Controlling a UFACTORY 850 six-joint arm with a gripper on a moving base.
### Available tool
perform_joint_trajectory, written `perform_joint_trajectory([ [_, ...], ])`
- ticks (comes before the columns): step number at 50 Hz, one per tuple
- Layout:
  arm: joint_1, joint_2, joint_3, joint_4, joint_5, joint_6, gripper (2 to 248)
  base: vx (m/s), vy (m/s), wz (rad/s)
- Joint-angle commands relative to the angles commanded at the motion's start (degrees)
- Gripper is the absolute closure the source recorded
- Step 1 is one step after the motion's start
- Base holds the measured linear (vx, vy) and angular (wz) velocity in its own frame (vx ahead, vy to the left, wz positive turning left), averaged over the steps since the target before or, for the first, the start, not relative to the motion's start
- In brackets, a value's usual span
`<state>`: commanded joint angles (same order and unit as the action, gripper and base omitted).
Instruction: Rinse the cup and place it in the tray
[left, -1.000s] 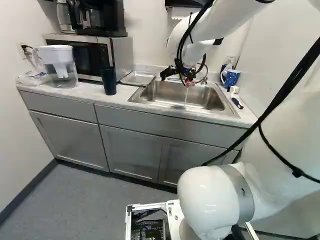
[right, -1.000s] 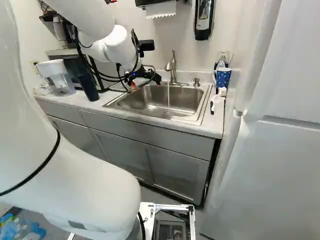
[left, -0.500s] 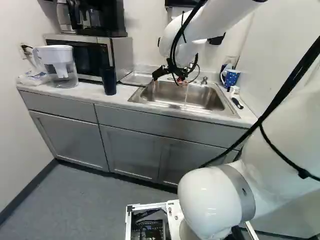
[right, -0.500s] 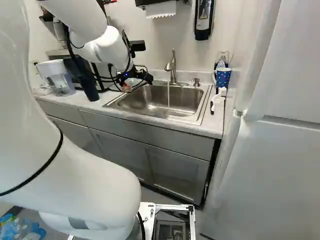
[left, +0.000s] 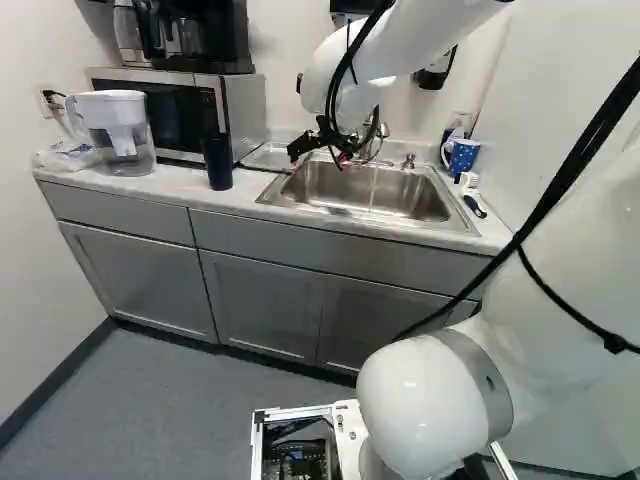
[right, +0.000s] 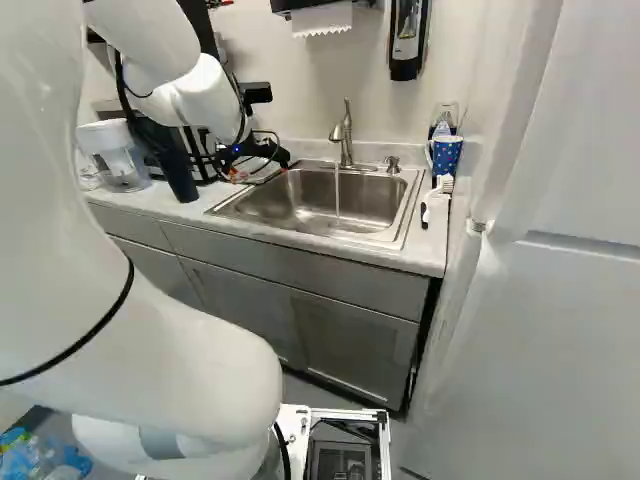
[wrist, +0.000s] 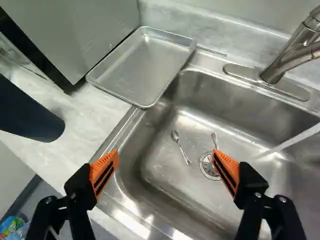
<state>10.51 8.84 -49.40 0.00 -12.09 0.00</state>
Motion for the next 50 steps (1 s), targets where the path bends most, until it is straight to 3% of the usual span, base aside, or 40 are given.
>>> perform_joint_trajectory([
  [50, 9.5, -4.3, -4.0, 0.0, 0.0, 0.0, 3, 0.000, 0.000, 0.000],
])
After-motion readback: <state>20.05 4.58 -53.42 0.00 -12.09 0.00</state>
